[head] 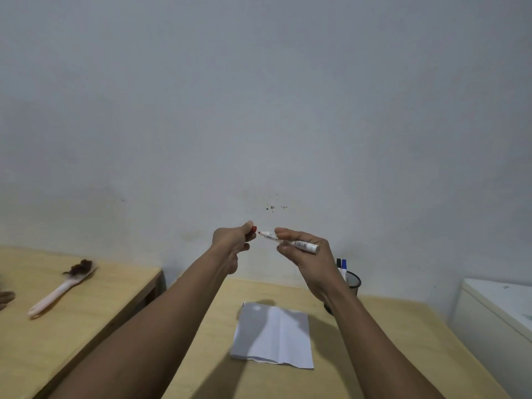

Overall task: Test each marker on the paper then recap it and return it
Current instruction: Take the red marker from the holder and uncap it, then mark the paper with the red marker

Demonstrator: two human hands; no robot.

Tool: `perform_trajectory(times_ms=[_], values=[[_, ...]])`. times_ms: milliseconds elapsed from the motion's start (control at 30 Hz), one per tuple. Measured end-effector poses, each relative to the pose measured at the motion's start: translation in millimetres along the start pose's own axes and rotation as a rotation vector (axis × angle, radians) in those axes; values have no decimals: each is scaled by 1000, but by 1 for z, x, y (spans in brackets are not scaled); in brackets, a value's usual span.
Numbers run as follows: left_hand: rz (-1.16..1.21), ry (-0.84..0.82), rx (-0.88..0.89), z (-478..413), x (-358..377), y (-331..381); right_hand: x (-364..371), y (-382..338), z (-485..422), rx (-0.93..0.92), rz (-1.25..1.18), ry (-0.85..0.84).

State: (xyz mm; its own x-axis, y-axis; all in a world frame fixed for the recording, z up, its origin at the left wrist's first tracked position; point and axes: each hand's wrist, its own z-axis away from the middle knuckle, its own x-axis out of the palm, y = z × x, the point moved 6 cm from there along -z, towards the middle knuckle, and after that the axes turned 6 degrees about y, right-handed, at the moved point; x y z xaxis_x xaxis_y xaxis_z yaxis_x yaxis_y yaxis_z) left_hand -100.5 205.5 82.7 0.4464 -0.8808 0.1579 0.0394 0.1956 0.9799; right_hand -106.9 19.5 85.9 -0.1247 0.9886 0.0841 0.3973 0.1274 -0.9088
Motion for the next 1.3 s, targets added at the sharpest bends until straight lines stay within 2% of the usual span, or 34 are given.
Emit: perform_trajectory(times_ms=[100,167,267,333,500,833,900,967,1000,1067,1167,1300], values=[[-157,47,213,-26,-14,-15,-8,21,-2,13,-71,63],[-456,108,329,-38,-24,-33,-14,36,-3,47,-158,119],[-844,176,416,-55,-37,-66,-17,61,-3,87,-186,142],[-958,143,419,-66,-44,-89,-19,78,-3,116,-183,150],[-1097,115,418,-89,-54,-130,-26,112,-4,203,-199,193],[-1137,53,404,-102,-59,-152,-16,148,-11,281,-168,170],[-1087,106,471,-91,-61,-152,-12,152,-10,292,-157,165],[-1060,183,643,-70,-61,-148,-5,153,-10,291,-94,154],[-1081,167,720,-60,-59,-146,-1,155,-10,293,-45,147],[-1159,11,789,-45,-51,-151,9,164,-11,303,46,127],[-1340,-235,817,-37,-41,-161,23,181,-17,331,111,74],[-1445,-395,787,-40,-40,-172,32,204,-24,413,107,-8]])
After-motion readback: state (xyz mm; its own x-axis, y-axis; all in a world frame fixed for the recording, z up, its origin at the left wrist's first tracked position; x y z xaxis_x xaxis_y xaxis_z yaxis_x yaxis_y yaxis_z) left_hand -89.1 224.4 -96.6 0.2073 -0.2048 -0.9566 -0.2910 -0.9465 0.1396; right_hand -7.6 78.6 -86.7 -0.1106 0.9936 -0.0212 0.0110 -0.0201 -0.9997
